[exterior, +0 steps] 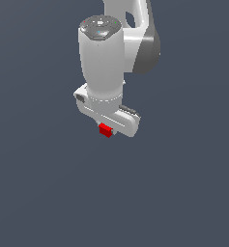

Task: Pick up the red cube and move it to a goal position.

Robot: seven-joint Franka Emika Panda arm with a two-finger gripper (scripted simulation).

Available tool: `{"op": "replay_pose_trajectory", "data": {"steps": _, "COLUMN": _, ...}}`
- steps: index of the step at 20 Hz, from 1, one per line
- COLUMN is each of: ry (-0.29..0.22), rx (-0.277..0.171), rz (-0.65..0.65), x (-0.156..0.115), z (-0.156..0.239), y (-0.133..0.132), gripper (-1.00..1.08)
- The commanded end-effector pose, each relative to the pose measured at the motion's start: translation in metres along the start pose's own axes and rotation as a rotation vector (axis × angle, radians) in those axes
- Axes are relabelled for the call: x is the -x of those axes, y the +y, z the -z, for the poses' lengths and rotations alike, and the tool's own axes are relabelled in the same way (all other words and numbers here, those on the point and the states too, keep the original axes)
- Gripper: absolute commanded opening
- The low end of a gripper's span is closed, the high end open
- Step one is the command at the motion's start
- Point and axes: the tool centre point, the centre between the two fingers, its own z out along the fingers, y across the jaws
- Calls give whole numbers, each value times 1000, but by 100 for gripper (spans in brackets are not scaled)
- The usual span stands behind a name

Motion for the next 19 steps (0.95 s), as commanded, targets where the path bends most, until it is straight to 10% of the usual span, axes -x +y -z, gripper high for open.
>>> {"op": "replay_pose_trajectory", "data": {"steps": 1, "ry": -1, "rx": 0, "rz": 0, "x": -6, "z": 15, "y": -6, "gripper": -100}}
{"op": "replay_pose_trajectory", "data": {"steps": 19, "ry": -1, "rx": -1, "rz": 0, "x": -25, "z": 53, "y": -24, "gripper": -100}}
